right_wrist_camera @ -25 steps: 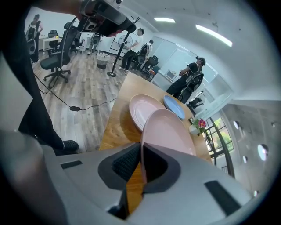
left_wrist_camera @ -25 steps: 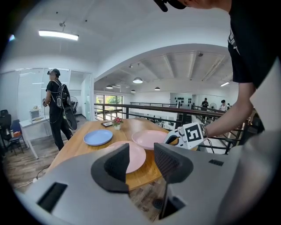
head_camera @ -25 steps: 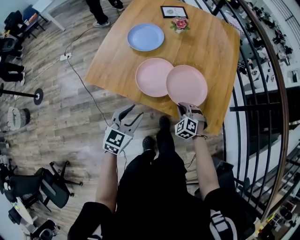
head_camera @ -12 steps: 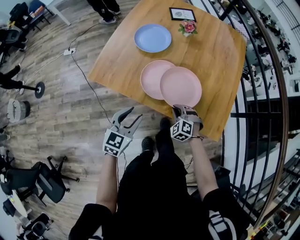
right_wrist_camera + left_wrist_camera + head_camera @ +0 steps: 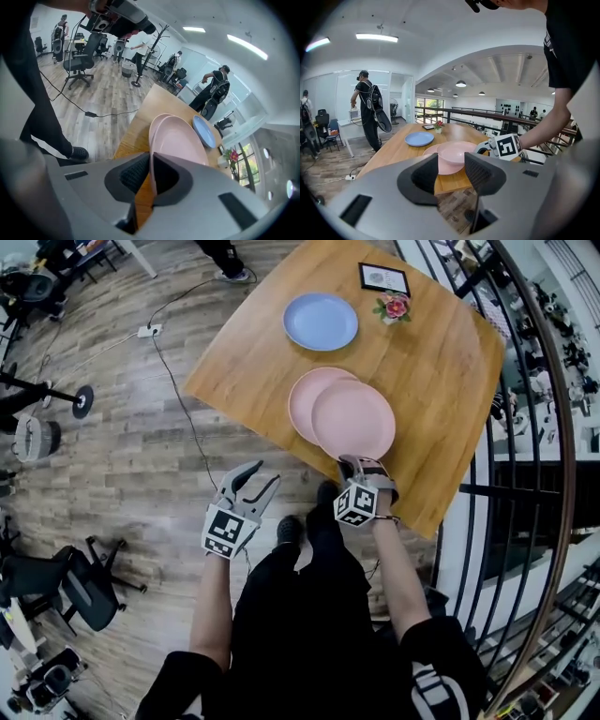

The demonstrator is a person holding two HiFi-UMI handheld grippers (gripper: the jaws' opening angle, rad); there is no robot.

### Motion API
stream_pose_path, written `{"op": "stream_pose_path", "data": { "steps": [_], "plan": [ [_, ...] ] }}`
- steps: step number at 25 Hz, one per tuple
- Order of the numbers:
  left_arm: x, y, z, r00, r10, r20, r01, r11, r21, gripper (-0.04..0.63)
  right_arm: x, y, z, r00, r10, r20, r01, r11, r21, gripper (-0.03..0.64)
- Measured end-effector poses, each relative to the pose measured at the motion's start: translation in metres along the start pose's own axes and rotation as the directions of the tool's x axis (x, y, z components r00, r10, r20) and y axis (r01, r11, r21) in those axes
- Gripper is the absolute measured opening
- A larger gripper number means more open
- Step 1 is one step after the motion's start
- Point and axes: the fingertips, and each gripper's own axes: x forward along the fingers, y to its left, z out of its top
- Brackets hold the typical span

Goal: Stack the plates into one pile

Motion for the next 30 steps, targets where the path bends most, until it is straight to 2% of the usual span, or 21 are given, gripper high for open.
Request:
{"op": "stream_pose_path", "data": {
  "steps": [11,21,27,30],
  "plan": [
    [-0.013,0.017,-0.004,0.995,0.102,-0.001,-0.102,0.994,-0.042,0.190,0.023,-0.001,0.031,0.996,0.064,0.062,-0.060,0.996,-0.064,0.028],
    [-0.019,0.024,-0.013,0.985,0.170,-0.011,-0.170,0.982,-0.079,0.190,0.041,0.001,0.035,0.991,0.105,0.079,-0.096,0.990,-0.102,0.032],
    [-0.019,0.025,-0.016,0.982,0.186,-0.018,-0.187,0.978,-0.094,0.190,0.047,0.002,0.033,0.989,0.128,0.078,-0.118,0.986,-0.115,0.035],
    [-0.015,0.026,-0.017,0.983,0.184,-0.021,-0.185,0.978,-0.091,0.190,0.050,0.001,0.035,0.986,0.137,0.090,-0.128,0.987,-0.096,0.097]
  ]
}}
